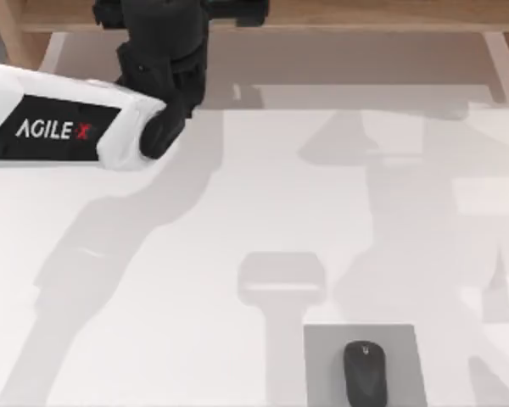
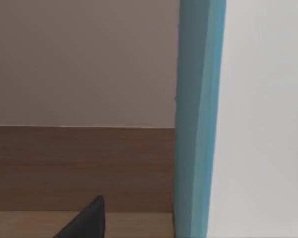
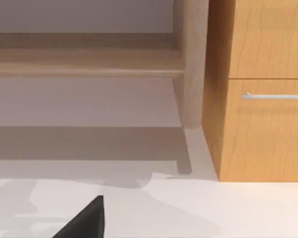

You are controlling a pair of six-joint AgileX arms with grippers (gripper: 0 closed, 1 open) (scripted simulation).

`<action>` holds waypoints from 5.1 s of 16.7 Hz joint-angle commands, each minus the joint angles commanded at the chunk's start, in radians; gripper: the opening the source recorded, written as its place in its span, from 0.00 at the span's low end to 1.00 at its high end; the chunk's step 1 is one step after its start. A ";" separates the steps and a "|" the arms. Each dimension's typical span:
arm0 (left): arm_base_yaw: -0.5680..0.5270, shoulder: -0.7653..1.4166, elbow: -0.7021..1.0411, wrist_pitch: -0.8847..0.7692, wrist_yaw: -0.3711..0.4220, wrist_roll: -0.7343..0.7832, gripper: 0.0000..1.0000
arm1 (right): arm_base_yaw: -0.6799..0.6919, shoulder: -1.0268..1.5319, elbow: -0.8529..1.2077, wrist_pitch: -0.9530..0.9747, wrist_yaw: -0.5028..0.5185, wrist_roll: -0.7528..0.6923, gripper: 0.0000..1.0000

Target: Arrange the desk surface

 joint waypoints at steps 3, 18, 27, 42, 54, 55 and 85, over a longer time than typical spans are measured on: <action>0.006 0.006 0.011 -0.006 0.005 -0.001 1.00 | 0.000 0.000 0.000 0.000 0.000 0.000 1.00; 0.020 0.058 0.093 -0.036 0.021 -0.001 0.55 | 0.000 0.000 0.000 0.000 0.000 0.000 1.00; 0.020 0.058 0.093 -0.036 0.021 -0.001 0.00 | 0.000 0.000 0.000 0.000 0.000 0.000 1.00; -0.022 -0.080 -0.053 -0.025 -0.021 0.003 0.00 | 0.000 0.000 0.000 0.000 0.000 0.000 1.00; 0.011 -0.260 -0.304 0.081 0.102 0.227 0.00 | 0.000 0.000 0.000 0.000 0.000 0.000 1.00; 0.026 -0.302 -0.364 0.103 0.129 0.282 0.00 | 0.000 0.000 0.000 0.000 0.000 0.000 1.00; 1.005 -0.174 -0.364 -0.118 0.947 1.698 0.00 | 0.000 0.000 0.000 0.000 0.000 0.000 1.00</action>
